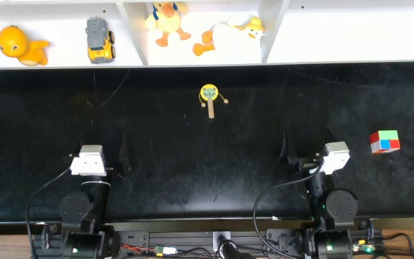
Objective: Store Toys
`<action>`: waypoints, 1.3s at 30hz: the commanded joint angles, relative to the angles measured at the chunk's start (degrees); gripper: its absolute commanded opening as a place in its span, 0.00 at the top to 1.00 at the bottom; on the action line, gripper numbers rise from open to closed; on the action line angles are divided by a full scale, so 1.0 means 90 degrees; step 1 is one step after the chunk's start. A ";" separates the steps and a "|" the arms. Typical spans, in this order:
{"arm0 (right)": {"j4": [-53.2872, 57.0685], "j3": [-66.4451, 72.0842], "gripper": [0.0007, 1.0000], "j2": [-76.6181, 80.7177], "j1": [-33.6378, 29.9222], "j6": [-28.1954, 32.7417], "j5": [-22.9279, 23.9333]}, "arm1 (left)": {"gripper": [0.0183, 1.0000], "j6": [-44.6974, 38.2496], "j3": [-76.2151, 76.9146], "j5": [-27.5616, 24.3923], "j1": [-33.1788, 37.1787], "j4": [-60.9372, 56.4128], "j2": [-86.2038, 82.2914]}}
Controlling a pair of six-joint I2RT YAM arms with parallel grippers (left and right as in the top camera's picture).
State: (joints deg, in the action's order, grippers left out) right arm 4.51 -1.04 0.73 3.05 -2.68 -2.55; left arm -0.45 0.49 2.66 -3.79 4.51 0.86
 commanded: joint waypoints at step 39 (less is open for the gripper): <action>0.3653 -0.6188 0.00 0.8796 0.3266 -0.1627 0.1719 | 0.00 -0.0121 -0.0005 0.0143 -0.0005 0.0012 -0.0078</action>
State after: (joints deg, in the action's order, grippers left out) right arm 37.85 -54.11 77.62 29.69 -13.28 5.26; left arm -0.45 0.51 3.29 -3.79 4.49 0.84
